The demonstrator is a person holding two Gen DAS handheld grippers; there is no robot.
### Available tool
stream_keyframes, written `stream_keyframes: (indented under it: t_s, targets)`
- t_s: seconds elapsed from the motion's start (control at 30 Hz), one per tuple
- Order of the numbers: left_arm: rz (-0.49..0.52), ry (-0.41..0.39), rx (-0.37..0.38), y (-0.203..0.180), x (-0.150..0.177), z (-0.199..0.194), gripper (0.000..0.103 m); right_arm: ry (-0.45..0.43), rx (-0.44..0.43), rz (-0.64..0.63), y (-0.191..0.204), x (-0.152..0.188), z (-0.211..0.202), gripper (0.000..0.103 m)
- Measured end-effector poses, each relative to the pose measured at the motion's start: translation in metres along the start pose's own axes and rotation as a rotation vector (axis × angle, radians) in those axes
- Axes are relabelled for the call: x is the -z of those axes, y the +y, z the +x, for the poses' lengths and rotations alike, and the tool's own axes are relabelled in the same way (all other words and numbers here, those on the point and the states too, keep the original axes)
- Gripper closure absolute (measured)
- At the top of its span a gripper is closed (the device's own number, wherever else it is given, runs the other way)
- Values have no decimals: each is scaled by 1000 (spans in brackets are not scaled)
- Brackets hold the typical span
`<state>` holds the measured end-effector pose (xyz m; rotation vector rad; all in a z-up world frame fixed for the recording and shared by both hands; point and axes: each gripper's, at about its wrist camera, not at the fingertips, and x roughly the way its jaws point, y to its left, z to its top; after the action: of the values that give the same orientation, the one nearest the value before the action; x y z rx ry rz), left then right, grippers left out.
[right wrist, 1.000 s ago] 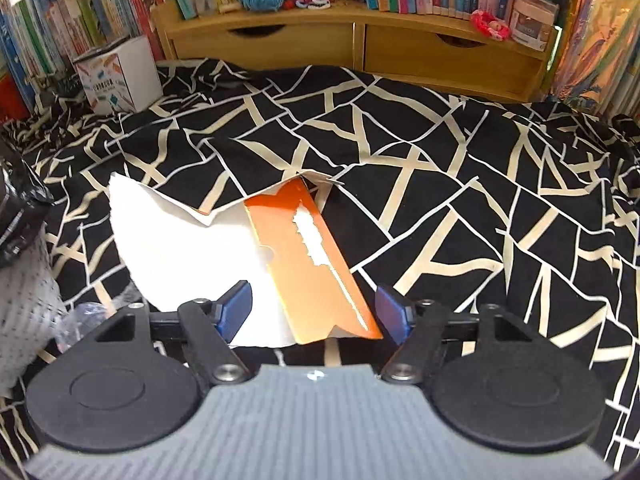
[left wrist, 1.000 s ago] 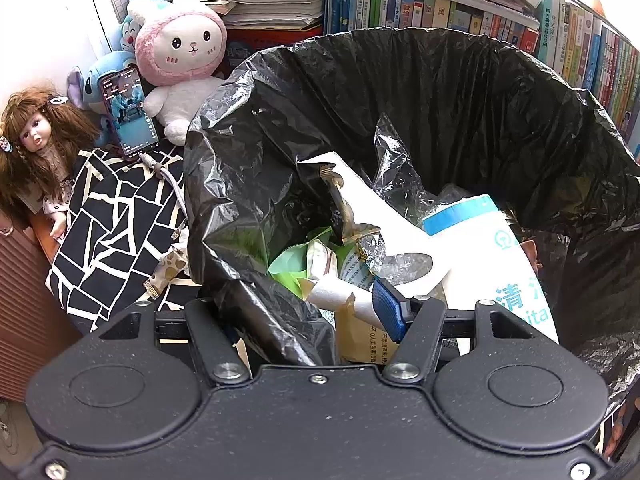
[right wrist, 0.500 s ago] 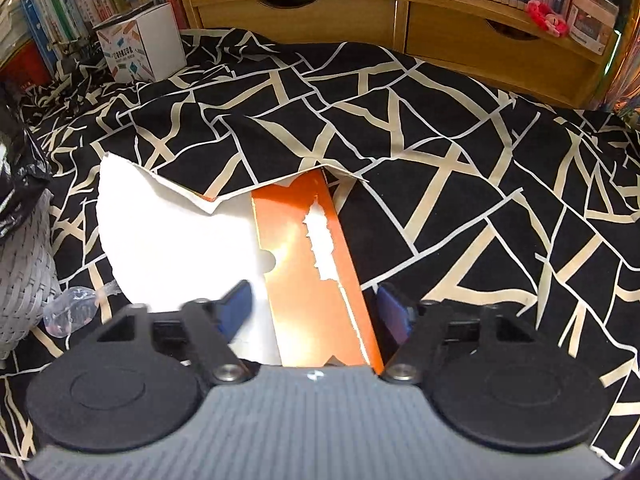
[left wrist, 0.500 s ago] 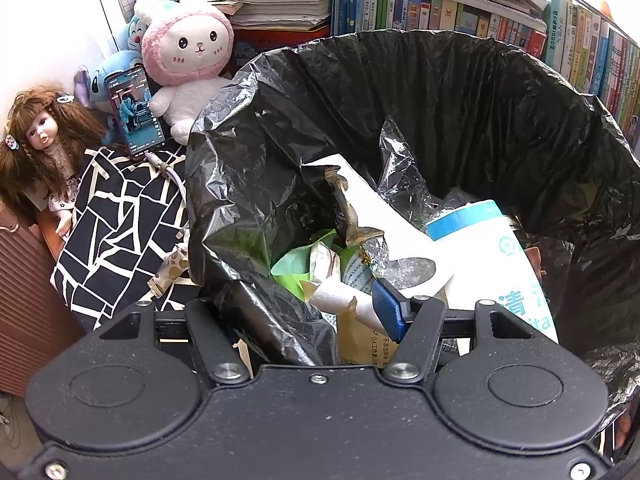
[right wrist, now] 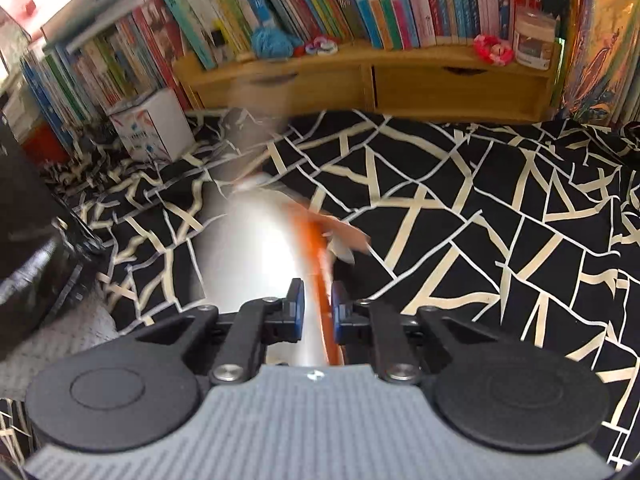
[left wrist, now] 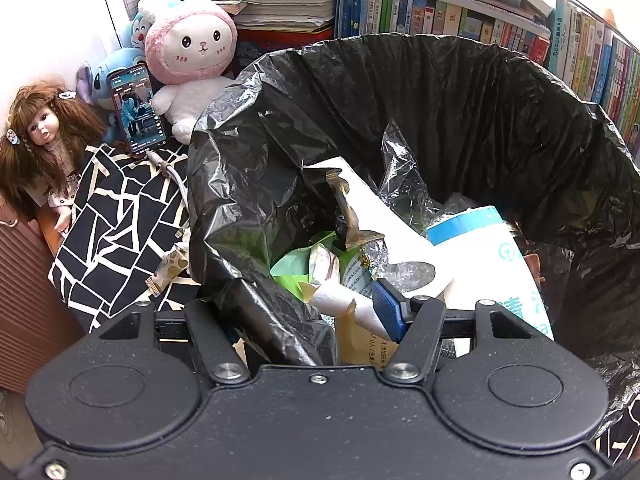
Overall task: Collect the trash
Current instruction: 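Lift the orange POTATO STICKS bag off the cloth with the right gripper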
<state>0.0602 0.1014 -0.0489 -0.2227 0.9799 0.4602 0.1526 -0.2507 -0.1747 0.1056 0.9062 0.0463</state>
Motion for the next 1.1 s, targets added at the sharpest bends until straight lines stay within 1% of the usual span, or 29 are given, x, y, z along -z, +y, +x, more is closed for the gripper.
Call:
stream_keyframes:
  t_s: [0.1,0.2,0.3,0.33,0.37,0.4,0.47,0.53,0.6,0.7,0.77,0.8,0.9,1.0,1.03,1.07,1.1]
  targets:
    - [0,-2,4,1,1,0,43,16,51,-23,0,0,3,85]
    - [6,-3,8,2,2,0,43,77,76,24,-7,5,13,85]
    - [13,-3,12,2,2,0,43,102,61,93,-15,10,18,79]
    - [14,-3,12,2,2,0,43,104,55,111,-17,11,18,75]
    - [15,-3,13,2,2,0,43,103,48,125,-18,12,18,74]
    - [16,-3,13,2,2,0,43,101,37,138,-19,13,16,70]
    - [17,-3,14,2,2,0,43,94,28,155,-20,17,13,45]
    - [16,-3,13,2,2,0,42,83,43,138,-17,21,7,35]
    - [15,-4,13,2,2,0,42,84,37,117,-14,27,2,33]
    - [16,-3,13,2,2,0,42,81,3,110,-13,34,-6,26]
    - [17,-3,13,2,2,0,42,60,-25,143,-15,37,-11,18]
    - [17,-3,13,2,2,0,42,48,-39,174,-18,37,-13,17]
    - [17,-3,13,2,2,0,42,27,-63,301,-29,34,-10,16]
    - [20,-2,12,1,2,0,42,22,-23,409,-37,29,0,17]
    - [21,-1,12,1,2,0,42,24,-21,436,-40,26,4,26]
    - [21,-1,11,1,2,0,42,26,-18,457,-42,26,7,44]
    - [20,-2,12,1,2,0,42,31,-13,473,-42,24,9,53]
